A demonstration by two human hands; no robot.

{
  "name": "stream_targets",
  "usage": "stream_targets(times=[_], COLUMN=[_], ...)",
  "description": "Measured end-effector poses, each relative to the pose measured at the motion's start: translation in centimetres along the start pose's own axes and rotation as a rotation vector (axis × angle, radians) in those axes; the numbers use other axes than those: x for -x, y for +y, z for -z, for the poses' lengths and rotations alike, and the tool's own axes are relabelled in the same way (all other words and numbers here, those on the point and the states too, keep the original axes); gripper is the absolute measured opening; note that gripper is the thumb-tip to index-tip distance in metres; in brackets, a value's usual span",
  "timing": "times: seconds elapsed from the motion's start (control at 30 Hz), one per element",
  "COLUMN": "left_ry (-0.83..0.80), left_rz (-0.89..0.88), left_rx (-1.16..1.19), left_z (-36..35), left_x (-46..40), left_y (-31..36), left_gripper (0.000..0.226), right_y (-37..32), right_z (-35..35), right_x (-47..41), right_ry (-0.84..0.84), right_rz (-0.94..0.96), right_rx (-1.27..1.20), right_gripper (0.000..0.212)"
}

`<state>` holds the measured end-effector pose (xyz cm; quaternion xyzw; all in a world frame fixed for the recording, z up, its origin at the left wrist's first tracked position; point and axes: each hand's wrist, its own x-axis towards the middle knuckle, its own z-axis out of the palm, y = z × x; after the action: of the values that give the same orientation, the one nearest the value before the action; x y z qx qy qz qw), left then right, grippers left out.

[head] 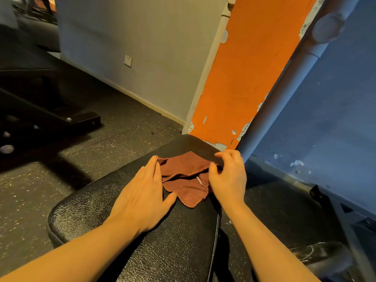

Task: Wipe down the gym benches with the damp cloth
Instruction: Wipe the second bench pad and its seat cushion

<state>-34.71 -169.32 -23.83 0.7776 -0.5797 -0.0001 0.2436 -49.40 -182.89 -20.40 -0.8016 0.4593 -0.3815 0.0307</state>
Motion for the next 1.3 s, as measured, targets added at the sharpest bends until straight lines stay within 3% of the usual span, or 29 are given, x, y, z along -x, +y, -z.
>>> stream_targets(times=[0.07, 0.13, 0.23, 0.3, 0.37, 0.5, 0.57, 0.63, 0.7, 0.83, 0.9, 0.97, 1.1, 1.17, 1.3], left_ry=[0.009, 0.018, 0.029, 0.053, 0.048, 0.060, 0.077, 0.084, 0.076, 0.118, 0.107, 0.068, -0.013, 0.014, 0.023], left_rz=[-0.017, -0.077, -0.143, -0.148, -0.143, -0.146, -0.139, -0.112, -0.095, 0.020, 0.067, -0.011, -0.249, -0.243, -0.199], left_rx=[-0.006, -0.051, -0.085, -0.098, -0.092, -0.104, -0.060, 0.032, 0.093, 0.330, 0.438, 0.447, 0.281, 0.221, 0.183], left_z=[-0.1, -0.1, 0.0, 0.2, 0.2, 0.4, 0.6, 0.7, 0.9, 1.3, 1.2, 1.2, 0.8, 0.9, 1.0], left_x=[0.1, 0.1, 0.0, 0.1, 0.2, 0.2, 0.3, 0.5, 0.8, 0.7, 0.6, 0.6, 0.5, 0.5, 0.6], left_y=[-0.1, -0.1, -0.2, -0.1, -0.1, -0.2, -0.1, 0.0, 0.2, 0.1, -0.1, -0.2, -0.1, -0.2, 0.0], left_gripper=[0.082, 0.077, 0.073, 0.067, 0.067, 0.072, 0.060, 0.042, 0.019, 0.002, 0.005, 0.012, 0.054, 0.066, 0.074], right_y=[-0.5, -0.8, -1.4, -2.2, -3.0, -3.7, -3.5, -3.3, -3.3, -3.4, -3.4, -3.6, -4.0, -3.3, -2.2], right_z=[-0.4, -0.9, -1.4, -1.3, -0.9, -0.7, -0.7, -0.4, 0.3, 1.1, 0.5, 0.1, 1.9, 3.0, 4.6], right_x=[0.2, 0.0, -0.6, -0.9, -0.9, 0.0, 0.3, 1.0, 2.1, 4.7, 5.4, 5.6, 3.5, 1.9, 0.3], right_ry=[-0.120, -0.337, -0.416, -0.380, -0.450, -0.589, -0.485, -0.273, -0.158, -0.354, -0.461, -0.437, -0.163, 0.016, 0.217], right_rz=[0.122, 0.104, 0.070, 0.098, 0.049, -0.003, -0.061, -0.103, -0.022, 0.174, 0.226, 0.204, -0.086, -0.182, -0.102], right_rx=[0.052, 0.158, 0.236, 0.086, -0.166, -0.392, -0.394, -0.379, -0.427, -0.440, -0.440, -0.479, -0.535, -0.432, -0.199], right_gripper=[0.035, 0.053, 0.041, 0.025, 0.020, 0.037, 0.023, 0.009, 0.011, 0.032, 0.055, 0.056, 0.042, 0.034, 0.032])
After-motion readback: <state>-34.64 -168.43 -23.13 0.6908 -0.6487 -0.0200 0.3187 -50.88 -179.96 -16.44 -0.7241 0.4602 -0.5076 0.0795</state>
